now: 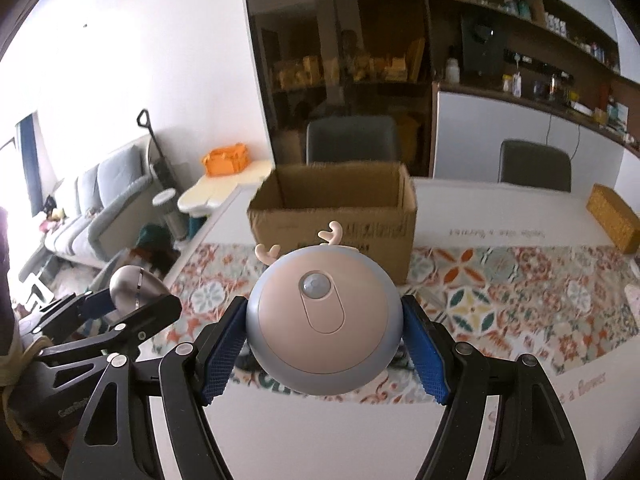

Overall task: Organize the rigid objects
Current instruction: 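Carry the silver case and pink lamp over the cardboard box with both tools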

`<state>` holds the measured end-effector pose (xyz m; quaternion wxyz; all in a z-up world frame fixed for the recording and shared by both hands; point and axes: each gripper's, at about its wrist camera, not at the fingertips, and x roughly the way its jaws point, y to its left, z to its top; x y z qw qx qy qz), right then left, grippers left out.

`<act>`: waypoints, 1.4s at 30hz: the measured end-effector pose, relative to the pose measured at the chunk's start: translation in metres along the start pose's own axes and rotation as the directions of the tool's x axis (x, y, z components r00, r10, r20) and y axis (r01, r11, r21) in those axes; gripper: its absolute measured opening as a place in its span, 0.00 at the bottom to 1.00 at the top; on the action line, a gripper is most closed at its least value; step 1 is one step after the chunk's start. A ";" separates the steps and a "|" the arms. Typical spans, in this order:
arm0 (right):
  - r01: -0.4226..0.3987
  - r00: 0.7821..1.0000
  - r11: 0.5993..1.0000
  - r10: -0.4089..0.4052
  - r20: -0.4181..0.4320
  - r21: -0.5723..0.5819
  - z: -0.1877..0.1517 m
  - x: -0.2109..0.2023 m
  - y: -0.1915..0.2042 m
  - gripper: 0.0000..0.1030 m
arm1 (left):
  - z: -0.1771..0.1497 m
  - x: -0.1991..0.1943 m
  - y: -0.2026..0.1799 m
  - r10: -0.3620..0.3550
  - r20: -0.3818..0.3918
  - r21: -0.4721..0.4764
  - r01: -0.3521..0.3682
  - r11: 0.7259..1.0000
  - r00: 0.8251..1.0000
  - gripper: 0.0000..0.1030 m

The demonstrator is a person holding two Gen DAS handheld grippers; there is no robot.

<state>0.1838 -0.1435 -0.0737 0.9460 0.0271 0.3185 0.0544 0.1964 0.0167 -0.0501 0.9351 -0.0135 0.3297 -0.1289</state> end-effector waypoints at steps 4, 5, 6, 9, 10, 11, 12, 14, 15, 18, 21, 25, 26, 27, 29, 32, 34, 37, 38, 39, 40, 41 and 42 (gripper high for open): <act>0.012 0.999 1.000 -0.011 0.039 -0.006 0.014 -0.006 -0.005 0.72 | 0.016 0.001 -0.005 0.000 0.013 -0.003 0.001 1.000 1.000 0.58; 0.016 0.999 1.000 -0.015 0.046 -0.007 0.018 -0.007 -0.006 0.72 | 0.019 0.001 -0.006 0.003 0.018 -0.003 -0.003 1.000 1.000 0.58; 0.017 0.999 1.000 -0.017 0.050 -0.007 0.022 -0.007 -0.008 0.72 | 0.023 0.002 -0.008 0.007 0.022 0.001 -0.007 1.000 1.000 0.58; 0.017 0.998 1.000 -0.017 0.068 -0.003 0.032 -0.007 -0.014 0.72 | 0.032 0.003 -0.010 0.011 0.038 0.006 -0.012 1.000 0.999 0.58; 0.019 0.997 1.000 -0.019 0.071 -0.002 0.036 -0.007 -0.015 0.72 | 0.035 0.003 -0.011 0.012 0.043 0.008 -0.012 1.000 0.999 0.58; 0.016 0.997 1.000 -0.016 0.076 -0.001 0.039 -0.006 -0.016 0.72 | 0.039 0.004 -0.011 0.011 0.050 0.007 -0.012 1.000 0.999 0.58; 0.013 0.997 1.000 -0.013 0.081 -0.001 0.042 -0.006 -0.017 0.72 | 0.044 0.005 -0.011 0.013 0.057 0.005 -0.013 1.000 0.998 0.58; 0.011 0.996 1.000 -0.011 0.091 -0.004 0.048 -0.004 -0.019 0.72 | 0.052 0.008 -0.011 0.017 0.067 0.009 -0.017 1.000 0.998 0.58; 0.008 0.995 1.000 -0.007 0.096 -0.004 0.052 -0.003 -0.020 0.72 | 0.055 0.008 -0.011 0.019 0.071 0.010 -0.020 1.000 0.997 0.58; 0.004 0.994 1.000 -0.003 0.106 -0.006 0.060 0.002 -0.019 0.72 | 0.065 0.014 -0.009 0.008 0.069 -0.001 -0.008 1.000 0.998 0.58; -0.002 0.994 1.000 0.002 0.108 0.000 0.068 0.008 -0.021 0.72 | 0.075 0.021 -0.007 0.010 0.070 -0.005 -0.010 1.000 0.998 0.58; 0.000 0.994 1.000 0.000 0.107 0.001 0.079 0.017 -0.019 0.72 | 0.089 0.031 -0.007 0.017 0.073 0.009 -0.018 1.000 0.997 0.58; 0.001 0.994 1.000 -0.001 0.108 0.000 0.082 0.020 -0.020 0.72 | 0.092 0.035 -0.007 0.016 0.072 0.015 -0.017 1.000 0.997 0.58; 0.001 0.994 1.000 -0.001 0.108 -0.001 0.085 0.023 -0.021 0.72 | 0.097 0.038 -0.007 0.015 0.071 0.017 -0.016 1.000 0.997 0.58; 0.004 0.995 1.000 -0.004 0.104 0.000 0.093 0.030 -0.022 0.72 | 0.106 0.047 -0.006 0.008 0.068 0.019 -0.009 1.000 0.998 0.58; 0.002 0.996 1.000 -0.002 0.091 0.000 0.105 0.041 -0.025 0.72 | 0.119 0.060 -0.006 0.000 0.058 0.023 -0.001 1.000 0.998 0.58; 0.008 0.996 1.000 -0.008 0.085 -0.002 0.113 0.048 -0.028 0.72 | 0.128 0.072 -0.007 0.001 0.048 0.031 -0.002 1.000 0.999 0.58; 0.015 0.997 1.000 -0.015 0.073 -0.004 0.125 0.060 -0.032 0.72 | 0.138 0.089 -0.004 -0.003 0.024 0.023 0.003 1.000 1.000 0.58; 0.014 0.998 1.000 -0.014 0.062 -0.009 0.131 0.066 -0.034 0.72 | 0.141 0.095 -0.003 -0.006 0.010 0.022 0.006 1.000 1.000 0.58; 0.011 0.998 1.000 -0.010 0.056 -0.008 0.134 0.070 -0.034 0.72 | 0.144 0.100 -0.003 -0.005 -0.001 0.018 0.005 1.000 1.000 0.58; 0.003 0.999 1.000 -0.003 0.045 0.000 0.138 0.074 -0.038 0.72 | 0.147 0.105 -0.001 -0.006 -0.012 0.015 0.006 1.000 1.000 0.58; -0.008 1.000 1.000 0.008 0.028 0.008 0.142 0.081 -0.040 0.72 | 0.150 0.111 0.000 -0.007 -0.023 0.011 0.008 1.000 1.000 0.58; -0.017 1.000 1.000 0.017 0.015 0.018 0.145 0.086 -0.043 0.72 | 0.153 0.117 0.001 -0.005 -0.034 0.009 0.005 1.000 0.999 0.58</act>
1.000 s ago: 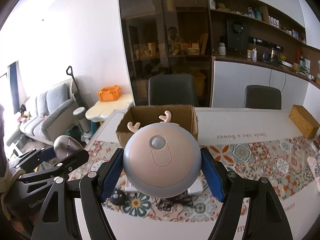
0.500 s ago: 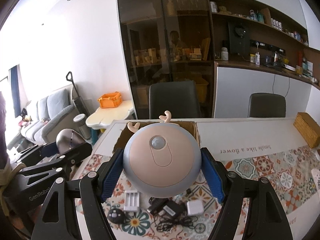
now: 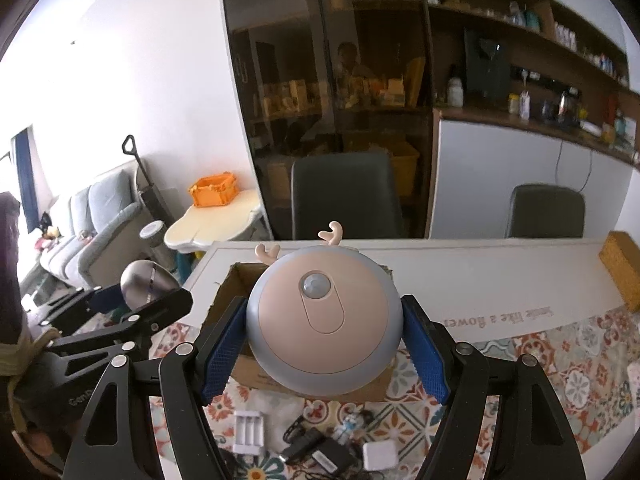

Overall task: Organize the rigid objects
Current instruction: 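Carry the silver case and pink lamp over the cardboard box with both tools, then open the left tool and right tool to drop both items into the box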

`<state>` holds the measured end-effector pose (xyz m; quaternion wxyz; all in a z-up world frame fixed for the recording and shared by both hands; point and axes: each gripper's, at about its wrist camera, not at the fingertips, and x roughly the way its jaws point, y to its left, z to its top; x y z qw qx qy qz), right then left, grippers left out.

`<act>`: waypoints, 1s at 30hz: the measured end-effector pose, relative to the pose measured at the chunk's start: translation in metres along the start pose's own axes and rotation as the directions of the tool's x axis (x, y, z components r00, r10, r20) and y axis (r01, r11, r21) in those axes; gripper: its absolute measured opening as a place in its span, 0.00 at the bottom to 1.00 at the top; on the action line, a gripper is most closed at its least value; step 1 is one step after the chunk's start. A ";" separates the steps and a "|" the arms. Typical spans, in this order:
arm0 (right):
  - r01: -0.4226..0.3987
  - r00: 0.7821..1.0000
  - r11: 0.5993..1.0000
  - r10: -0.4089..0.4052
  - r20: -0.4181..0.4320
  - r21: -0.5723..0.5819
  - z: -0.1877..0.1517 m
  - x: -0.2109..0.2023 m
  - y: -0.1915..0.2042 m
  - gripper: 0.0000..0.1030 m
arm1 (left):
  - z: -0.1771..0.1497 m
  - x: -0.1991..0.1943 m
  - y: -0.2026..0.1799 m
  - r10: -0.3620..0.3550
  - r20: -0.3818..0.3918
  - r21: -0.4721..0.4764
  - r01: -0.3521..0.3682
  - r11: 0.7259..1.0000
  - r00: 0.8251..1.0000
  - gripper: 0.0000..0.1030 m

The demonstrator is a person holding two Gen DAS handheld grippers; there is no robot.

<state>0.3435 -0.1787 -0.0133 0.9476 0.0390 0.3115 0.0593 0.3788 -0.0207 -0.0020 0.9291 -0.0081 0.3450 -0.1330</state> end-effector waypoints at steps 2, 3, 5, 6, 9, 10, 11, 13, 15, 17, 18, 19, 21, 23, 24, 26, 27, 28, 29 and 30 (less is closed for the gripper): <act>-0.009 1.000 1.000 0.009 -0.030 0.013 0.007 0.012 -0.006 0.72 | 0.005 0.011 0.001 0.008 -0.024 0.007 -0.008 1.000 1.000 0.58; -0.009 0.999 1.000 0.010 -0.044 0.017 0.009 0.018 -0.008 0.72 | 0.007 0.017 0.001 0.012 -0.036 0.011 -0.012 1.000 0.999 0.58; -0.013 0.996 1.000 0.015 -0.090 0.027 0.014 0.034 -0.013 0.72 | 0.010 0.028 0.002 0.021 -0.064 0.016 -0.020 1.000 0.998 0.58; -0.013 0.993 0.999 0.017 -0.119 0.035 0.015 0.043 -0.015 0.72 | 0.011 0.033 0.003 0.021 -0.076 0.016 -0.019 1.000 0.997 0.58; -0.008 0.984 0.999 0.014 -0.176 0.036 0.015 0.063 -0.019 0.72 | 0.012 0.052 0.004 0.035 -0.119 0.020 -0.033 0.999 0.992 0.58; -0.003 0.981 0.999 0.010 -0.195 0.035 0.015 0.070 -0.020 0.72 | 0.010 0.057 0.005 0.041 -0.131 0.025 -0.038 0.999 0.991 0.58; 0.000 0.977 0.999 0.007 -0.211 0.034 0.014 0.076 -0.021 0.72 | 0.009 0.064 0.006 0.044 -0.151 0.025 -0.041 0.999 0.987 0.58; 0.007 0.970 1.000 0.000 -0.242 0.027 0.012 0.087 -0.023 0.72 | 0.007 0.075 0.007 0.029 -0.188 0.013 -0.027 1.000 0.982 0.58; 0.017 0.964 1.000 -0.010 -0.265 0.025 0.011 0.096 -0.025 0.72 | 0.006 0.086 0.010 0.025 -0.218 0.003 -0.025 1.000 0.976 0.58; 0.017 0.955 0.999 -0.008 -0.296 0.029 0.010 0.106 -0.028 0.72 | 0.002 0.096 0.012 0.015 -0.249 -0.010 -0.018 1.000 0.968 0.58; 0.016 0.951 0.999 -0.006 -0.308 0.029 0.009 0.110 -0.029 0.72 | 0.001 0.100 0.013 0.013 -0.262 -0.012 -0.016 1.000 0.965 0.58; 0.019 0.947 1.000 -0.010 -0.322 0.025 0.008 0.115 -0.029 0.72 | 0.000 0.103 0.013 0.014 -0.274 -0.010 -0.017 1.000 0.962 0.58; 0.026 0.940 0.999 -0.016 -0.342 0.025 0.006 0.122 -0.030 0.72 | -0.004 0.108 0.014 0.022 -0.287 -0.001 -0.023 1.000 0.958 0.58; 0.024 0.934 0.999 -0.015 -0.358 0.022 0.006 0.129 -0.029 0.72 | -0.006 0.110 0.015 0.029 -0.295 -0.003 -0.031 1.000 0.955 0.59; 0.024 0.931 1.000 -0.015 -0.364 0.019 0.005 0.131 -0.029 0.72 | -0.006 0.111 0.015 0.031 -0.296 -0.004 -0.034 0.999 0.955 0.59; 0.024 0.929 1.000 -0.014 -0.370 0.020 0.003 0.134 -0.029 0.72 | -0.006 0.110 0.015 0.040 -0.291 0.001 -0.042 0.999 0.956 0.61; 0.023 0.928 0.999 -0.013 -0.372 0.022 0.003 0.135 -0.030 0.72 | -0.005 0.109 0.015 0.052 -0.286 0.008 -0.052 0.999 0.957 0.63; 0.021 0.926 1.000 -0.010 -0.377 0.024 0.002 0.136 -0.030 0.72 | -0.004 0.108 0.015 0.063 -0.280 0.014 -0.062 0.998 0.958 0.66; 0.019 0.926 0.999 -0.008 -0.378 0.026 0.002 0.137 -0.030 0.72 | -0.004 0.105 0.016 0.075 -0.269 0.020 -0.072 0.997 0.960 0.67; 0.018 0.925 1.000 -0.007 -0.379 0.026 0.001 0.138 -0.029 0.72 | -0.004 0.101 0.017 0.089 -0.258 0.025 -0.085 0.996 0.962 0.68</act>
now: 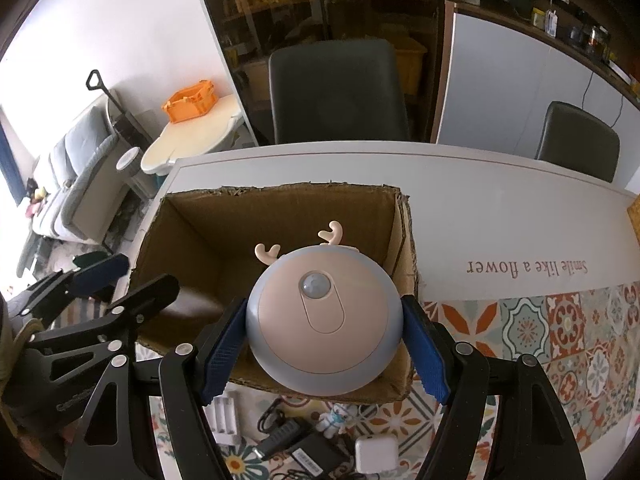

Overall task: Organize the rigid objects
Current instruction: 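Open the left tool and right tool to drop both items into the box, then move the left tool back to the black round device and grasp it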

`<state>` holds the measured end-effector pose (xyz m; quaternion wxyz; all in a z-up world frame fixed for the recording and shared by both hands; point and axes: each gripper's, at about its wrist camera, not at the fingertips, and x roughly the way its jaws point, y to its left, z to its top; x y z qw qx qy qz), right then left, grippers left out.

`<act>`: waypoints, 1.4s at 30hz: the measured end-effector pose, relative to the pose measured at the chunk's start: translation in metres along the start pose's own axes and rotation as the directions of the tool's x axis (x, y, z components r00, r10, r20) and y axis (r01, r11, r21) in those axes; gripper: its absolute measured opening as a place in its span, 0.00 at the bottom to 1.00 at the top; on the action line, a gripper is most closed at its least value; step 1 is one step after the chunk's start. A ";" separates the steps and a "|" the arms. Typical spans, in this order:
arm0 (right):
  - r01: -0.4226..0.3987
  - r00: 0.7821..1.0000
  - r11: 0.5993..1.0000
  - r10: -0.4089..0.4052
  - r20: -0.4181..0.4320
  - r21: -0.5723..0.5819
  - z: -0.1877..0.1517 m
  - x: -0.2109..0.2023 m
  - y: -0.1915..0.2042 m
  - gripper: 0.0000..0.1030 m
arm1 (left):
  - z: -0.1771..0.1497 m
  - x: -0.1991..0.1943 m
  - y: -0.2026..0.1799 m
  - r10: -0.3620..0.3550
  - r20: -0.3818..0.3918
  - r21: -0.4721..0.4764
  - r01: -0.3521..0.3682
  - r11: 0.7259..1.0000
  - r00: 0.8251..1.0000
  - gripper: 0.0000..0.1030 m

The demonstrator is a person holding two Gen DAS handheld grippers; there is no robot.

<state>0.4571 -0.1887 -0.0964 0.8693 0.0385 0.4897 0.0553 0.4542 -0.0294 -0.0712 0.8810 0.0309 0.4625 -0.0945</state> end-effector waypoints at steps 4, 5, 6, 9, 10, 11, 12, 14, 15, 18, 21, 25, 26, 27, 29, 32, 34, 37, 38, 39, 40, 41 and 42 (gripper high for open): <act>0.003 1.000 1.000 -0.003 0.013 0.003 0.000 0.000 0.003 0.74 | -0.004 -0.012 0.007 0.022 0.032 -0.011 -0.021 1.000 0.999 0.74; 0.005 1.000 1.000 -0.005 0.028 0.001 -0.001 -0.002 0.005 0.79 | -0.005 -0.015 0.008 0.031 0.038 -0.014 -0.030 0.999 0.999 0.74; 0.009 0.999 1.000 -0.009 0.035 0.000 -0.002 -0.003 0.007 0.81 | -0.007 -0.018 0.010 0.040 0.045 -0.017 -0.039 0.999 0.998 0.74; 0.019 0.998 1.000 -0.019 0.057 0.000 -0.006 -0.013 0.012 0.81 | -0.013 -0.029 0.015 0.056 0.064 -0.030 -0.054 0.998 0.996 0.78; 0.024 0.998 1.000 -0.024 0.064 0.004 -0.008 -0.016 0.014 0.81 | -0.016 -0.034 0.017 0.056 0.074 -0.034 -0.054 0.998 0.996 0.82; 0.027 0.997 1.000 -0.028 0.072 0.009 -0.011 -0.020 0.015 0.81 | -0.018 -0.037 0.020 0.058 0.078 -0.037 -0.056 0.998 0.995 0.82; 0.026 0.997 1.000 -0.027 0.079 0.014 -0.013 -0.024 0.015 0.81 | -0.021 -0.041 0.021 0.062 0.085 -0.040 -0.059 0.997 0.994 0.82; 0.033 0.995 0.999 -0.035 0.093 0.027 -0.020 -0.032 0.017 0.81 | -0.026 -0.048 0.022 0.069 0.093 -0.043 -0.065 0.997 0.993 0.82; 0.034 0.994 0.999 -0.037 0.104 0.028 -0.025 -0.037 0.019 0.81 | -0.029 -0.053 0.023 0.071 0.100 -0.045 -0.067 0.997 0.992 0.83; 0.044 0.991 0.999 -0.048 0.127 0.033 -0.033 -0.050 0.024 0.81 | -0.036 -0.066 0.024 0.068 0.118 -0.047 -0.063 0.997 0.991 0.87; 0.039 0.986 0.999 -0.043 0.160 0.027 -0.044 -0.066 0.028 0.84 | -0.046 -0.084 0.026 0.084 0.157 -0.060 -0.075 0.995 0.984 0.91; 0.039 0.977 0.999 -0.045 0.208 0.031 -0.058 -0.087 0.031 0.85 | -0.059 -0.108 0.026 0.087 0.197 -0.067 -0.075 0.995 0.977 0.92; 0.037 0.974 0.999 -0.042 0.223 0.030 -0.062 -0.094 0.033 0.85 | -0.063 -0.115 0.026 0.087 0.209 -0.070 -0.074 0.995 0.974 0.92; 0.034 0.971 0.999 -0.040 0.234 0.027 -0.065 -0.098 0.035 0.86 | -0.065 -0.119 0.026 0.084 0.217 -0.073 -0.070 0.995 0.973 0.94; 0.029 0.966 0.999 -0.034 0.257 0.022 -0.073 -0.109 0.039 0.86 | -0.070 -0.127 0.026 0.080 0.228 -0.075 -0.065 0.995 0.970 0.96; 0.028 0.958 0.999 -0.031 0.285 0.016 -0.086 -0.121 0.044 0.87 | -0.084 -0.137 0.024 0.083 0.243 -0.073 -0.067 0.995 0.967 0.96; 0.027 0.955 1.000 -0.030 0.296 0.014 -0.094 -0.125 0.046 0.87 | -0.092 -0.141 0.022 0.087 0.247 -0.071 -0.072 0.995 0.965 0.96; 0.027 0.949 1.000 -0.030 0.315 0.013 -0.110 -0.132 0.050 0.87 | -0.106 -0.147 0.021 0.093 0.258 -0.070 -0.078 0.995 0.962 0.96; 0.025 0.948 1.000 -0.027 0.318 0.011 -0.114 -0.132 0.051 0.87 | -0.111 -0.149 0.021 0.097 0.266 -0.072 -0.081 0.994 0.959 0.96; 0.023 0.946 1.000 -0.024 0.322 0.006 -0.118 -0.133 0.052 0.87 | -0.116 -0.150 0.020 0.100 0.269 -0.071 -0.084 0.994 0.958 0.96; 0.025 0.946 1.000 -0.024 0.324 0.002 -0.122 -0.133 0.053 0.87 | -0.120 -0.151 0.019 0.100 0.269 -0.070 -0.084 0.994 0.958 0.96; 0.027 0.945 1.000 -0.024 0.326 -0.004 -0.127 -0.133 0.055 0.87 | -0.125 -0.151 0.019 0.094 0.267 -0.069 -0.078 0.995 0.959 0.96; 0.026 0.944 1.000 -0.023 0.328 -0.007 -0.130 -0.134 0.057 0.87 | -0.128 -0.151 0.020 0.088 0.265 -0.067 -0.072 0.995 0.960 0.96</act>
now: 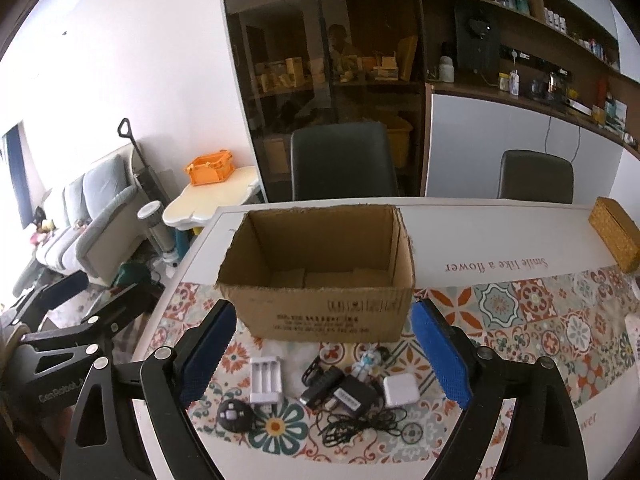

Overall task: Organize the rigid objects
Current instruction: 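Move the left tool back to the black round device and grasp it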

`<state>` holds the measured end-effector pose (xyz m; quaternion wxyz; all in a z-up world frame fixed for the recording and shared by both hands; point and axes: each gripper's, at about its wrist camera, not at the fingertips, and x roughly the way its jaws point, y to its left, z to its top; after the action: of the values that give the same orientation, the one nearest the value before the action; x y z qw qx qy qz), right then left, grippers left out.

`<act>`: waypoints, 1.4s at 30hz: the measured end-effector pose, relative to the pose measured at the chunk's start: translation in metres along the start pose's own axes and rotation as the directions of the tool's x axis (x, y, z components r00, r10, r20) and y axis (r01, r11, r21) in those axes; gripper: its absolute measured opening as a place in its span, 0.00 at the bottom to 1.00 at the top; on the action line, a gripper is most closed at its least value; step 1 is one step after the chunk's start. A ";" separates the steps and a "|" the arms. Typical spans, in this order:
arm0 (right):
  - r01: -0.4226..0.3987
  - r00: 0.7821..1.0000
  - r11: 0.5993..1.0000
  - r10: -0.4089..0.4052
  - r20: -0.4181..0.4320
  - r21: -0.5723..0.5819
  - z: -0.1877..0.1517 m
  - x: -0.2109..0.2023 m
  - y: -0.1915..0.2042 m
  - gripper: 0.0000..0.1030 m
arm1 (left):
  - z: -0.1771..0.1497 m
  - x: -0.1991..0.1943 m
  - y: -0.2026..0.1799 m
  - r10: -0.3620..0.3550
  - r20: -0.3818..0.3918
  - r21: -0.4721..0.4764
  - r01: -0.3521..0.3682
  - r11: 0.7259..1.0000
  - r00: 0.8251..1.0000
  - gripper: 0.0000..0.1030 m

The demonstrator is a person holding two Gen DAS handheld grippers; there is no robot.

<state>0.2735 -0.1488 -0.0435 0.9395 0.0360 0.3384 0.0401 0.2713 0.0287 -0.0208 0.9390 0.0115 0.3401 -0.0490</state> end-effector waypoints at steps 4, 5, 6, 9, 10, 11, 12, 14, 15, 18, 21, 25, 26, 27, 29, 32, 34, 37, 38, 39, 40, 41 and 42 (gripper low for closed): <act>-0.005 1.000 1.000 0.005 0.000 -0.005 -0.014 -0.005 0.003 0.87 | -0.015 0.000 0.003 -0.010 -0.020 -0.001 0.010 1.000 1.000 0.96; -0.002 1.000 1.000 0.002 0.000 -0.004 -0.019 -0.006 0.004 0.87 | -0.019 0.000 0.003 -0.012 -0.029 -0.002 0.012 1.000 1.000 0.96; -0.001 1.000 1.000 0.001 0.000 -0.002 -0.022 -0.007 0.004 0.87 | -0.023 0.001 0.003 -0.018 -0.035 -0.004 0.018 1.000 0.999 0.96; 0.008 1.000 1.000 -0.008 -0.006 0.007 -0.035 -0.009 0.003 0.87 | -0.034 0.005 0.004 -0.027 -0.056 -0.012 0.026 1.000 0.998 0.96; 0.008 1.000 1.000 -0.008 -0.012 0.012 -0.039 -0.008 0.003 0.87 | -0.038 0.006 0.004 -0.030 -0.062 -0.014 0.029 0.999 0.998 0.96; 0.010 1.000 1.000 -0.010 -0.017 0.015 -0.043 -0.008 0.002 0.87 | -0.043 0.009 0.004 -0.035 -0.074 -0.014 0.034 0.999 0.997 0.96; 0.016 1.000 1.000 -0.016 -0.022 0.017 -0.045 -0.007 0.002 0.87 | -0.047 0.010 0.004 -0.038 -0.081 -0.014 0.037 0.999 0.996 0.96; 0.026 0.999 0.999 -0.025 -0.031 0.019 -0.052 -0.006 0.002 0.87 | -0.056 0.014 0.004 -0.049 -0.102 -0.013 0.048 0.999 0.994 0.96; 0.028 0.999 0.999 -0.027 -0.039 0.020 -0.056 -0.005 0.002 0.87 | -0.059 0.016 0.004 -0.053 -0.109 -0.011 0.052 0.999 0.993 0.96; 0.031 0.998 0.999 -0.030 -0.061 0.018 -0.065 -0.002 0.003 0.87 | -0.070 0.021 0.003 -0.060 -0.129 -0.006 0.059 0.998 0.990 0.96; 0.038 0.996 0.999 -0.037 -0.080 0.010 -0.076 0.003 0.005 0.87 | -0.082 0.027 0.003 -0.067 -0.157 0.002 0.068 0.998 0.985 0.96; 0.041 0.993 0.999 -0.040 -0.114 0.008 -0.090 0.012 0.007 0.87 | -0.098 0.039 0.005 -0.067 -0.197 0.002 0.069 0.998 0.978 0.96; 0.038 0.991 0.999 -0.036 -0.125 0.010 -0.095 0.015 0.007 0.87 | -0.102 0.042 0.005 -0.072 -0.210 0.000 0.074 0.997 0.975 0.96; 0.038 0.990 0.999 -0.036 -0.136 0.012 -0.099 0.018 0.007 0.87 | -0.106 0.046 0.005 -0.075 -0.221 0.001 0.077 0.997 0.972 0.96; 0.039 0.986 0.999 -0.035 -0.163 0.019 -0.108 0.024 0.007 0.87 | -0.112 0.053 0.004 -0.075 -0.241 0.008 0.080 0.997 0.968 0.96; 0.040 0.980 0.999 -0.033 -0.196 0.032 -0.119 0.033 0.006 0.87 | -0.121 0.062 0.003 -0.080 -0.260 0.013 0.087 0.996 0.962 0.96; 0.046 0.975 0.998 -0.037 -0.219 0.040 -0.126 0.039 0.003 0.87 | -0.125 0.068 0.002 -0.082 -0.273 0.016 0.090 0.996 0.958 0.95; 0.053 0.968 0.997 -0.039 -0.247 0.050 -0.136 0.048 0.000 0.87 | -0.132 0.078 -0.001 -0.089 -0.292 0.020 0.100 0.995 0.952 0.95; 0.058 0.965 0.997 -0.042 -0.258 0.055 -0.139 0.052 -0.001 0.87 | -0.136 0.082 -0.002 -0.094 -0.298 0.023 0.106 0.994 0.950 0.94; 0.065 0.962 0.996 -0.047 -0.270 0.060 -0.143 0.055 -0.002 0.87 | -0.137 0.085 -0.003 -0.097 -0.301 0.026 0.110 0.994 0.949 0.94; 0.068 0.960 0.996 -0.048 -0.277 0.064 -0.146 0.058 -0.003 0.87 | -0.139 0.088 -0.004 -0.098 -0.305 0.028 0.112 0.993 0.947 0.94; 0.071 0.957 0.995 -0.049 -0.285 0.068 -0.148 0.060 -0.005 0.87 | -0.141 0.091 -0.004 -0.101 -0.308 0.028 0.116 0.993 0.946 0.93; 0.074 0.955 0.995 -0.051 -0.291 0.070 -0.151 0.062 -0.005 0.87 | -0.143 0.095 -0.005 -0.107 -0.311 0.029 0.122 0.992 0.944 0.93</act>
<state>0.2252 -0.1418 -0.1990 0.8785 0.0567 0.4744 0.0017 0.2520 0.0234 -0.1912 0.8693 0.0215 0.4816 -0.1092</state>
